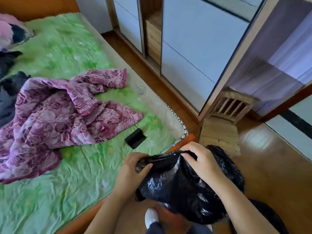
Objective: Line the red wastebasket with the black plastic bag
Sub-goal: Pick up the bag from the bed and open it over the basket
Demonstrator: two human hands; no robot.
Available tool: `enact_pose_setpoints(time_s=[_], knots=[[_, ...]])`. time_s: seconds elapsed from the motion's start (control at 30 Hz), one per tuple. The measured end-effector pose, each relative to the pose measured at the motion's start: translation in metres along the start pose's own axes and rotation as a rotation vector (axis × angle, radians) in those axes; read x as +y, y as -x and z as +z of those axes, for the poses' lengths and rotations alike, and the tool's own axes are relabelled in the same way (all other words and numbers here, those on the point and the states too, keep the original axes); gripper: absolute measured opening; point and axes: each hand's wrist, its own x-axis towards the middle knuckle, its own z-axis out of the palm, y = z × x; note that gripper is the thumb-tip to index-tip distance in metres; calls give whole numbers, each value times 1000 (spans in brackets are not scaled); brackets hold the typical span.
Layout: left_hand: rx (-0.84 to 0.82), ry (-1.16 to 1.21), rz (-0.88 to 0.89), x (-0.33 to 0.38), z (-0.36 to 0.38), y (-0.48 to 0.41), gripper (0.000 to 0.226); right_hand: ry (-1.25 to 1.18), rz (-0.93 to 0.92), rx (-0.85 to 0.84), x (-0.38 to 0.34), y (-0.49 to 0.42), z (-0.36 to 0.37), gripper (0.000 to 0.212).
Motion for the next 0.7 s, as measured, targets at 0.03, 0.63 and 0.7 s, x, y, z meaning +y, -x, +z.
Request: enact_pose_setpoints(time_s=[0.03,0.63,0.7], knots=[[36,10,-32,-2,0,-2,26,-12,-21,-26,3,-10,-1,12],[815,371,-738,70,85,-7,43,-82,-461,-667,41,-137,-48,20],[862,284,-705,77,82,6,31,-68,-485,-726,38,-136,-38,18]])
